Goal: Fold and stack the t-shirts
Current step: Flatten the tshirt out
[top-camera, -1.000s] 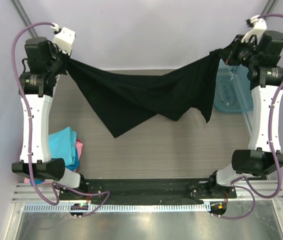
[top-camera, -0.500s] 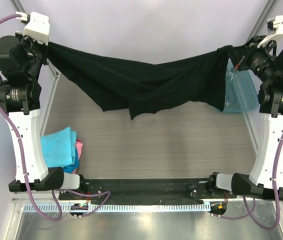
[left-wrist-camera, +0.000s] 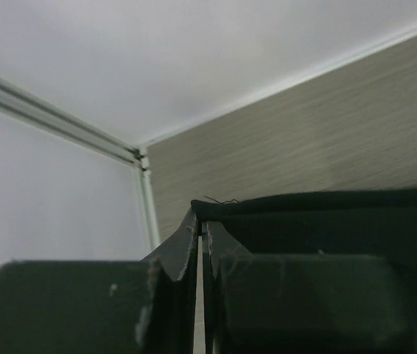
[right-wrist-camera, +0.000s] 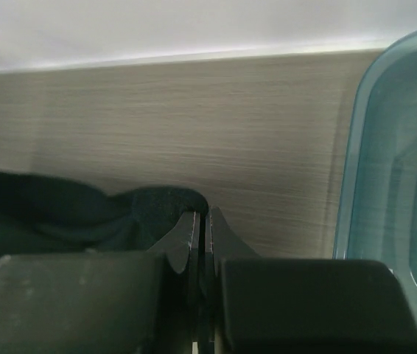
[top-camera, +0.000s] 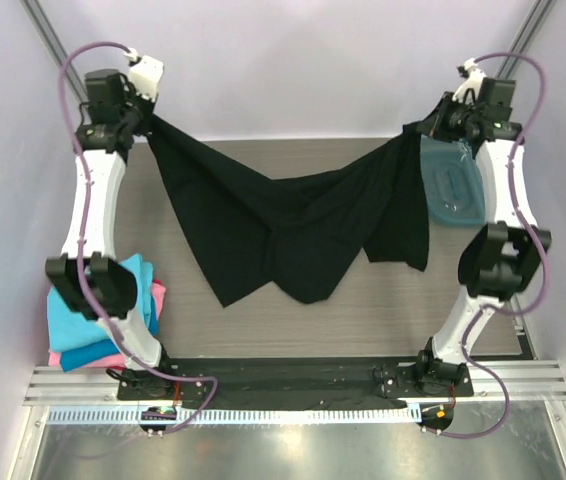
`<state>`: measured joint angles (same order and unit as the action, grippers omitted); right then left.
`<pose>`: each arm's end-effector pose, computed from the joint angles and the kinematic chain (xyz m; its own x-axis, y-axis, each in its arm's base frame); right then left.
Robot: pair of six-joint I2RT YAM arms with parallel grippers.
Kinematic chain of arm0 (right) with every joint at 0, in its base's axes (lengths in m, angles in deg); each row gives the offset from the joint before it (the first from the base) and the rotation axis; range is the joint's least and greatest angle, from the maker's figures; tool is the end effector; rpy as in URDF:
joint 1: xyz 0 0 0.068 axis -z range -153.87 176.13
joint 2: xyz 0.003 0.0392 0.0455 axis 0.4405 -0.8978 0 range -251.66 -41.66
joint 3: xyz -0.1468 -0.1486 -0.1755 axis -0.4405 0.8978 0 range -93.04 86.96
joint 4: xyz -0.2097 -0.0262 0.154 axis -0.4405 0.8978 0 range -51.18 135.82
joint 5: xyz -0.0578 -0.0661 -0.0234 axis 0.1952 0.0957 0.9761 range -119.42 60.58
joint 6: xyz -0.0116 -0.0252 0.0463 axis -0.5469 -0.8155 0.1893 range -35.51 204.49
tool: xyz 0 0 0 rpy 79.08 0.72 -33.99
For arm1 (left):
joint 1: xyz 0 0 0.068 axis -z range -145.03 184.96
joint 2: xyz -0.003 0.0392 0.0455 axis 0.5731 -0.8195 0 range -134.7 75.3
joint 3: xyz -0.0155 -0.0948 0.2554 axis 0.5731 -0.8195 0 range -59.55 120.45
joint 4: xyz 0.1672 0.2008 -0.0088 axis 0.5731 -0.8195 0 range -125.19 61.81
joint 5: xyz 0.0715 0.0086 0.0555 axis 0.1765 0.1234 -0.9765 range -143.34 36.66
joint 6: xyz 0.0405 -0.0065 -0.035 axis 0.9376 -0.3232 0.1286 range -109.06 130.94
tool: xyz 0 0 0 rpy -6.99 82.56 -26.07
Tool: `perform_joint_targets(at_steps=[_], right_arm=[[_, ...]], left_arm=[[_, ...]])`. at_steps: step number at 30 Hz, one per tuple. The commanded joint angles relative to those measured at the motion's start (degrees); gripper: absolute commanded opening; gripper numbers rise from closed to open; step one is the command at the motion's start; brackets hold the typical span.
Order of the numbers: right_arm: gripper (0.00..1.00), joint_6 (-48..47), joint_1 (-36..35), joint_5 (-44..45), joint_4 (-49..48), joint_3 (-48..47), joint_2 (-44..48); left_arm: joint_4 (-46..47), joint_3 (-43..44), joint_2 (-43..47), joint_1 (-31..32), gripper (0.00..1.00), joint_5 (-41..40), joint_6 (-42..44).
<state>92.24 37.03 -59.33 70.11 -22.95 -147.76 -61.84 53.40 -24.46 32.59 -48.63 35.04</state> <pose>0.4224 -0.0631 0.3948 -0.4854 0.2125 -0.8481 -0.2071 0.9145 0.3476 0.3919 0.0132 0.4498 -0.3045 0.3946 -0.8669 0.1750 0.9178 0.3563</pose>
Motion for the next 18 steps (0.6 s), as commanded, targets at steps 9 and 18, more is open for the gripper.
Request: perform_joint_targets(at_steps=[9, 18], right_arm=[[0.53, -12.3, -4.9, 4.1, -2.7, -16.0, -12.9], [0.48, -43.1, -20.0, 4.3, -1.0, 21.4, 11.7]], left_arm=[[9.8, 8.2, -14.7, -0.2, 0.0, 0.0, -2.4], [7.6, -1.6, -9.7, 1.6, 0.0, 4.9, -5.8]])
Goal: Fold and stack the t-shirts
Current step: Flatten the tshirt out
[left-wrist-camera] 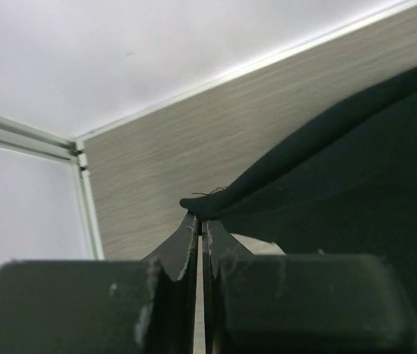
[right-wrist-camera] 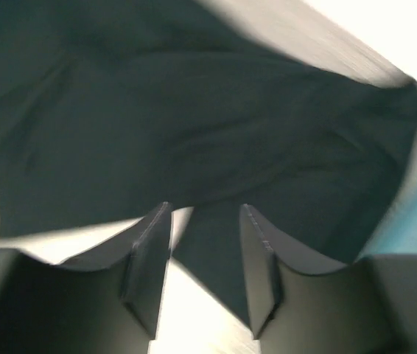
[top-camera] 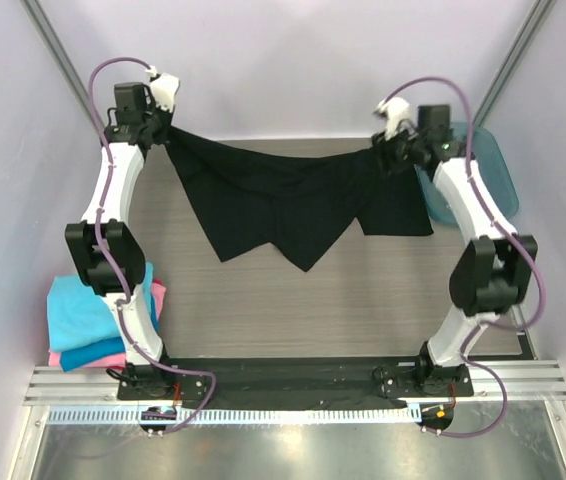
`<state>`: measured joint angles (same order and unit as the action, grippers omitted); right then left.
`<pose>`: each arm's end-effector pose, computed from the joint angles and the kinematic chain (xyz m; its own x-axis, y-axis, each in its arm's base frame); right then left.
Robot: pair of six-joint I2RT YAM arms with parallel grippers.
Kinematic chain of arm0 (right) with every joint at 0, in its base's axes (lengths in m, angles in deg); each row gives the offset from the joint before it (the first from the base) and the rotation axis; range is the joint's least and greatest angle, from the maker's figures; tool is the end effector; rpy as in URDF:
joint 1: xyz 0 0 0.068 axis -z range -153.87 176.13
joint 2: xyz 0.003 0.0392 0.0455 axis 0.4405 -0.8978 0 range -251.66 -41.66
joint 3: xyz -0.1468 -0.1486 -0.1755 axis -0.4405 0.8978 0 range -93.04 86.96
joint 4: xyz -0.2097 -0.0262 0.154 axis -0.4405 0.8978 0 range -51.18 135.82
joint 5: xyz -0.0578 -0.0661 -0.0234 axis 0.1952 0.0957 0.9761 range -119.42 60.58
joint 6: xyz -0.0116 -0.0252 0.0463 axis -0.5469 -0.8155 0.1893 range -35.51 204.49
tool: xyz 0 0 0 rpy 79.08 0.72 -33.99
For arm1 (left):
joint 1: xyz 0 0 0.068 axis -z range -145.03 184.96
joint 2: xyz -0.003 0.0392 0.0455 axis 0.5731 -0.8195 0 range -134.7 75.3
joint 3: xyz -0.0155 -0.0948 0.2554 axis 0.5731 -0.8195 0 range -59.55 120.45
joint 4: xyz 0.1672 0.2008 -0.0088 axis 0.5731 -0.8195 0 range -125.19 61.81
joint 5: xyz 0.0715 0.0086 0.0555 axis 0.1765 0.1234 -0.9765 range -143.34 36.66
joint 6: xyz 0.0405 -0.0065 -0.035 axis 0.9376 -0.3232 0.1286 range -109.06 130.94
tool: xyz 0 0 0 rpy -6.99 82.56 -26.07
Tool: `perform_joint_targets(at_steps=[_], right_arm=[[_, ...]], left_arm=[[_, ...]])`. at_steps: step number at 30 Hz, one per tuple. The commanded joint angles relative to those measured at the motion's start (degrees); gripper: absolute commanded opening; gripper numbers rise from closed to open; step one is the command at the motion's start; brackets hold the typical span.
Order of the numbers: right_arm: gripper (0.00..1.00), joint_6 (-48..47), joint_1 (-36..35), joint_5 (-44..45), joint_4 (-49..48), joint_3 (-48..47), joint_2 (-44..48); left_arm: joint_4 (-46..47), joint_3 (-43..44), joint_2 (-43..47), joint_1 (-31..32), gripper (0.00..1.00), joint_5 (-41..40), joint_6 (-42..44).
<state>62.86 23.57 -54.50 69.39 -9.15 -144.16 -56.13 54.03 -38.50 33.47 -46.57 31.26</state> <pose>0.4111 0.0336 0.3397 -0.4186 -0.3529 -0.8368 -0.5737 0.8170 -0.0576 0.4681 0.0079 0.3625 -0.4155 0.3341 -0.8460 0.2369 0.9378 0.2539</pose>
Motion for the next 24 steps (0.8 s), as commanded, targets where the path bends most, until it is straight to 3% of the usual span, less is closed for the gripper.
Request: perform_joint_targets(at_steps=[1, 10, 24], right_arm=[[0.45, -16.2, -8.6, -0.5, -0.2, 12.7, 9.1], [0.38, -26.4, -22.6, -0.8, -2.9, 27.6, 8.9], [0.38, -35.9, -31.2, -1.0, -5.3, 30.7, 1.6]], left_arm=[[1.5, -2.9, 5.3, 0.8, 0.0, 3.1, -2.2], [-0.6, -9.0, 8.5, 3.4, 0.0, 2.2, -1.4], [-1.8, -13.7, 11.5, 4.2, 0.0, -2.0, -3.6]])
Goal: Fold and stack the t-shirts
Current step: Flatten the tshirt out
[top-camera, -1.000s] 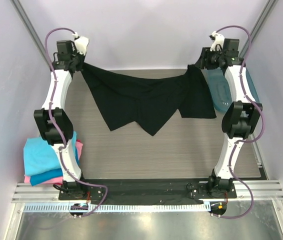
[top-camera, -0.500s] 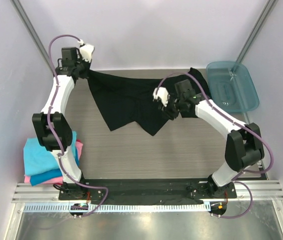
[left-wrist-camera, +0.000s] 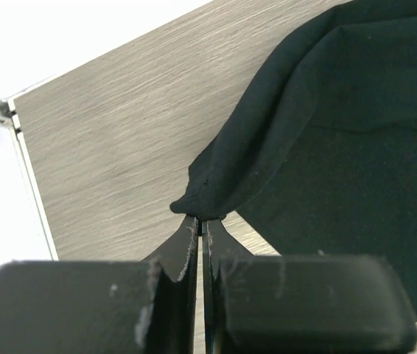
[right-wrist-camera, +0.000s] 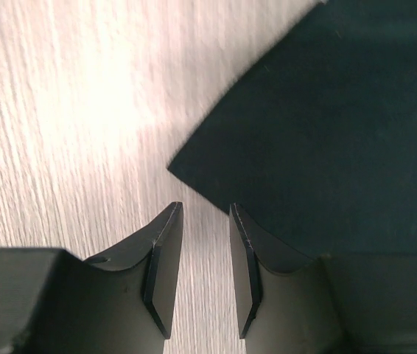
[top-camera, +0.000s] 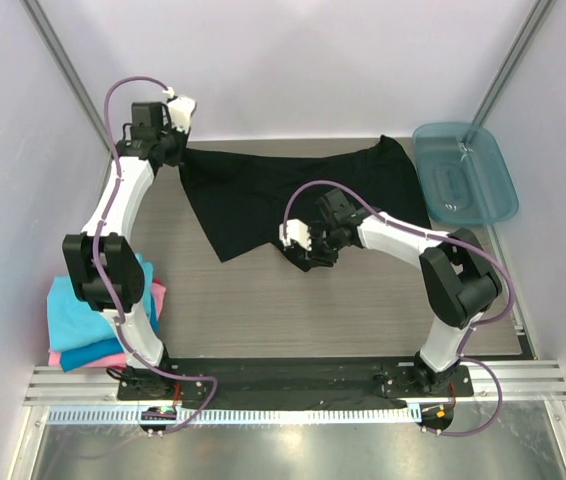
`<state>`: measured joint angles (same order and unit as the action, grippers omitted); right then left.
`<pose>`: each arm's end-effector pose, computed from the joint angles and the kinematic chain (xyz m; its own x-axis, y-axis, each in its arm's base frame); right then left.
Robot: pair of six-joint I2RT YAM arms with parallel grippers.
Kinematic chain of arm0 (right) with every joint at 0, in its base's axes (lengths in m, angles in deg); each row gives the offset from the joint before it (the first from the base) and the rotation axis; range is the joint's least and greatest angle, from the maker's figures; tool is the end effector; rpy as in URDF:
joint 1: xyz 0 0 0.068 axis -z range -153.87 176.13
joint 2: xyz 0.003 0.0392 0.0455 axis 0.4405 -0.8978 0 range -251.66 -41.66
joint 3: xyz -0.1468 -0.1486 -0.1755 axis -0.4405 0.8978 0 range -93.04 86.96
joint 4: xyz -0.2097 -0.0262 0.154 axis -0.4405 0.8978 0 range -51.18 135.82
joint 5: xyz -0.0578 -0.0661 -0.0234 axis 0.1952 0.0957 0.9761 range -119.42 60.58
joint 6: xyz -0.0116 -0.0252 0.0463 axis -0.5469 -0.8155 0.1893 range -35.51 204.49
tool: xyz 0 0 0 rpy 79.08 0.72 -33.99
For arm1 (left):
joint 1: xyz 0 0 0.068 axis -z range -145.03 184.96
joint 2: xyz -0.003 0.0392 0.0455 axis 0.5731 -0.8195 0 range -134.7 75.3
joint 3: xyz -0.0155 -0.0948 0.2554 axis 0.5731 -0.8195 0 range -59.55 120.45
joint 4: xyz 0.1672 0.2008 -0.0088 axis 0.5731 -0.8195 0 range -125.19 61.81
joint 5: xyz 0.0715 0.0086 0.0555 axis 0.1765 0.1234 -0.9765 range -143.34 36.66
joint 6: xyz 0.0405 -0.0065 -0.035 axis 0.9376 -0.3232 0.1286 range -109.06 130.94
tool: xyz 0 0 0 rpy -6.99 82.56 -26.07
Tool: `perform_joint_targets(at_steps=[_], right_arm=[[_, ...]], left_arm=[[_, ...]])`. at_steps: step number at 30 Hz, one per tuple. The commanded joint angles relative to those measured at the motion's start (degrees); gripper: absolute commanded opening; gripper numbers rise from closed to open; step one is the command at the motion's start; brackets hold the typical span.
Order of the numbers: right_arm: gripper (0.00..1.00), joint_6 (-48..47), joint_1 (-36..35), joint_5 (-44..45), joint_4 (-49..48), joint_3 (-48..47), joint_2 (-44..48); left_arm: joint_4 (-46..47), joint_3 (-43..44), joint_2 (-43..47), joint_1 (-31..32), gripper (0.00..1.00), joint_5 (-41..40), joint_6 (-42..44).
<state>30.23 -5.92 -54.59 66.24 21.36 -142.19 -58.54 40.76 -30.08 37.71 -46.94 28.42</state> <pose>0.2908 0.2001 0.1878 0.0872 -0.8121 -0.5769 -0.9876 0.0052 -0.1566 0.4278 -0.0246 0.3428 -0.5108 0.3233 -0.7966 0.3058 0.9343 0.1831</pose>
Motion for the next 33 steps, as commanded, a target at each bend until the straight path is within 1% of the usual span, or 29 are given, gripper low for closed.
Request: perform_joint_targets(at_steps=[1, 8, 12, 24, 25, 26, 28, 29, 30, 31, 33], right_arm=[[0.38, -3.6, -2.1, -1.0, -2.1, 0.2, -0.5], [0.38, -4.7, -3.5, -1.1, -1.8, -0.4, -2.6], [0.41, -5.3, -3.5, -0.6, -1.8, -0.5, -4.1], [0.4, -5.2, -3.5, 0.3, -1.9, -2.2, -7.6], [0.37, -5.2, -3.5, 0.4, -1.9, -2.2, -7.7], [0.3, -5.3, -3.5, 0.5, -1.7, -2.2, -7.7], [0.2, -5.5, -3.5, 0.6, -1.1, -2.5, -8.0], [0.11, -5.6, -3.5, 0.6, -0.4, -2.7, -8.0], [0.06, -5.3, -3.5, 0.8, -0.2, -2.9, -7.8], [0.01, -5.1, -3.5, 1.8, -0.1, -3.2, -6.6], [0.01, -3.5, -3.3, 3.2, -0.5, -3.8, -4.8]], left_arm=[[0.6, -0.8, 3.3, 0.0, 0.0, -1.9, -0.8], [0.6, -2.2, 3.7, 0.0, 0.0, -2.9, -0.2], [0.6, -2.3, 3.3, 0.0, 0.0, -3.3, -0.2], [0.6, -2.4, 2.9, 0.0, 0.0, -3.7, -0.5], [0.6, -2.4, 3.0, 0.0, 0.0, -3.7, -0.4], [0.6, -2.4, 2.9, 0.0, 0.0, -3.8, -0.3], [0.6, -2.4, 2.9, 0.0, 0.0, -3.8, -0.2], [0.6, -2.5, 2.9, 0.0, 0.01, -3.8, -0.1], [0.6, -2.7, 3.0, 0.0, 0.0, -4.0, 0.0], [0.4, -2.8, 3.2, 0.0, 0.0, -4.0, 0.3], [0.4, -2.8, 3.7, 0.0, 0.0, -4.3, 0.7]])
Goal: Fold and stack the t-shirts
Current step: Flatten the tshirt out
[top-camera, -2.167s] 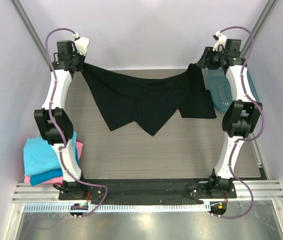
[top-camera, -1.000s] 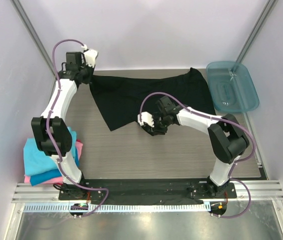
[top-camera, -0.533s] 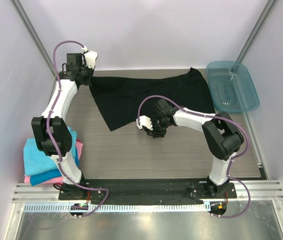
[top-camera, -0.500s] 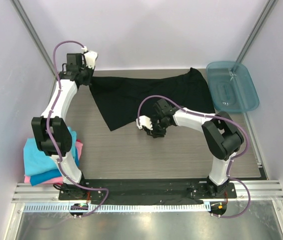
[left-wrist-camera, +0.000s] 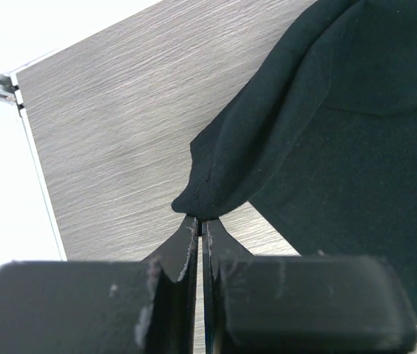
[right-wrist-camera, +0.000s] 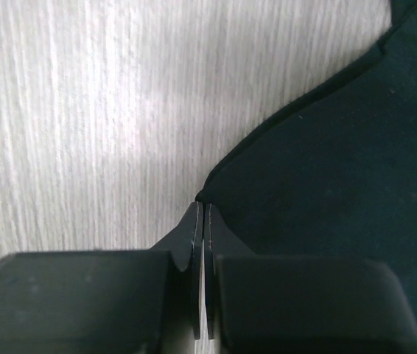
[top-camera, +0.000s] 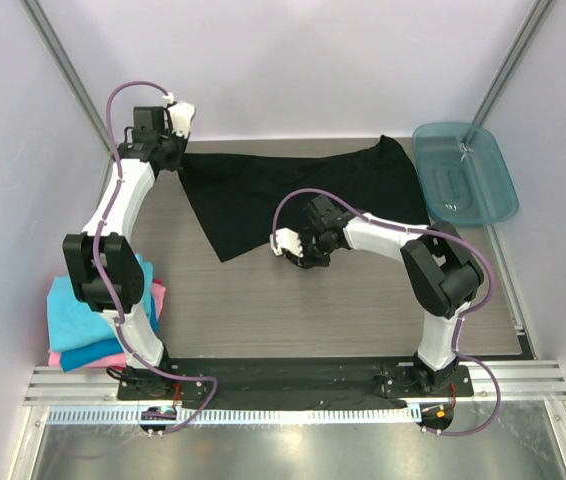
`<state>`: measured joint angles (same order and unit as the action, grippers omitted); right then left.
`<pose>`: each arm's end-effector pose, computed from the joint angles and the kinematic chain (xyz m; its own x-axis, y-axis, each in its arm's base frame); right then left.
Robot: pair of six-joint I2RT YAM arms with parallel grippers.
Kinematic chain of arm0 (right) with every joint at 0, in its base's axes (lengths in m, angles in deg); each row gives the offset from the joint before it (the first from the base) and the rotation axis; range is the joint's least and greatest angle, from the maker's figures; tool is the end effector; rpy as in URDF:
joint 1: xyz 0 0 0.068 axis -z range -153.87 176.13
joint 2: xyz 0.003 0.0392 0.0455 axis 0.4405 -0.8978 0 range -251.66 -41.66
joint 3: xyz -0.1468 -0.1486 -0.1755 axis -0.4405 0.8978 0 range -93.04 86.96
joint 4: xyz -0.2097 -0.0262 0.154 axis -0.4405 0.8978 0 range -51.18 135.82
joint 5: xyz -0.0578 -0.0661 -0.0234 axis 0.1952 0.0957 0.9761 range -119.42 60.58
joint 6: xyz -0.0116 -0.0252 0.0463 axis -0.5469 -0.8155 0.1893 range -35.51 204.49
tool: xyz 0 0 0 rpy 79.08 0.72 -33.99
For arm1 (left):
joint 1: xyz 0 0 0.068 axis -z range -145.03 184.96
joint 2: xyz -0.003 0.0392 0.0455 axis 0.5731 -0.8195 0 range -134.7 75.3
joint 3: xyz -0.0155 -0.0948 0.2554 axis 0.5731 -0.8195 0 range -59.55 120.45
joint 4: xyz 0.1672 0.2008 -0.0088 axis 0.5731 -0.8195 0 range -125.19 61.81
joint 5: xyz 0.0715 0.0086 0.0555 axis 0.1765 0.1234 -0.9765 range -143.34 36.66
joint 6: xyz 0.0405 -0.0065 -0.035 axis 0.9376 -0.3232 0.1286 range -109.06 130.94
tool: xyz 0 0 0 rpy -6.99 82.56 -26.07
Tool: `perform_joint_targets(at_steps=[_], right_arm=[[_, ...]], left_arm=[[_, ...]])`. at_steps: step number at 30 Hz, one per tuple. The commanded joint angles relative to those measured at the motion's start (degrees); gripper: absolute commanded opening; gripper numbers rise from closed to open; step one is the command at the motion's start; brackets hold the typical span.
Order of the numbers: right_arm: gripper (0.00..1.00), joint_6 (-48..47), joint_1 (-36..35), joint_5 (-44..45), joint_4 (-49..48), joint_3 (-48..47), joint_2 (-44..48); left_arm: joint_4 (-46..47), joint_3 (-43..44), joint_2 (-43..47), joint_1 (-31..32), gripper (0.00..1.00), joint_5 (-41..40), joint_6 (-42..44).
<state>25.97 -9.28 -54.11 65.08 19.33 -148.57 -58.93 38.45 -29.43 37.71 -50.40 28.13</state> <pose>0.2915 0.2257 0.1606 0.1819 -0.8214 -0.5405 -0.9812 -0.1156 -0.1545 0.4238 -0.0223 0.3331 -0.5545 0.3220 -0.7674 0.2641 0.9425 0.2047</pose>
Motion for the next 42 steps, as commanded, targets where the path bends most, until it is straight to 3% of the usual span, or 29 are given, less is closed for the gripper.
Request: perform_joint_targets(at_steps=[1, 7, 16, 24, 36, 42], right_arm=[[0.01, 2.1, 0.6, 5.1, 0.1, -3.2, 4.2], [0.01, 11.4, 6.2, 15.9, -5.8, -16.9, 11.4], [0.01, 12.9, 16.1, 34.1, -10.5, -35.3, 12.9], [0.01, 7.4, 16.6, 38.4, -15.9, -42.3, 17.5], [0.01, 2.4, 17.3, 40.6, -21.1, -56.4, 21.5], [0.01, 0.3, 17.4, 41.1, -22.6, -57.4, 22.3]], left_arm=[[0.8, -0.1, 3.2, -0.1, 0.0, -1.3, 1.3], [-0.5, 3.8, 5.2, -0.6, 0.0, -0.9, 1.4], [-3.9, 17.1, 6.9, -1.5, 0.0, -0.1, 1.6], [-4.4, 28.1, 9.8, -1.5, 0.0, 1.8, 2.8], [-5.2, 33.0, 15.4, -1.2, 0.0, 3.9, 5.8], [-5.2, 33.6, 15.8, -1.2, 0.0, 3.3, 6.5]])
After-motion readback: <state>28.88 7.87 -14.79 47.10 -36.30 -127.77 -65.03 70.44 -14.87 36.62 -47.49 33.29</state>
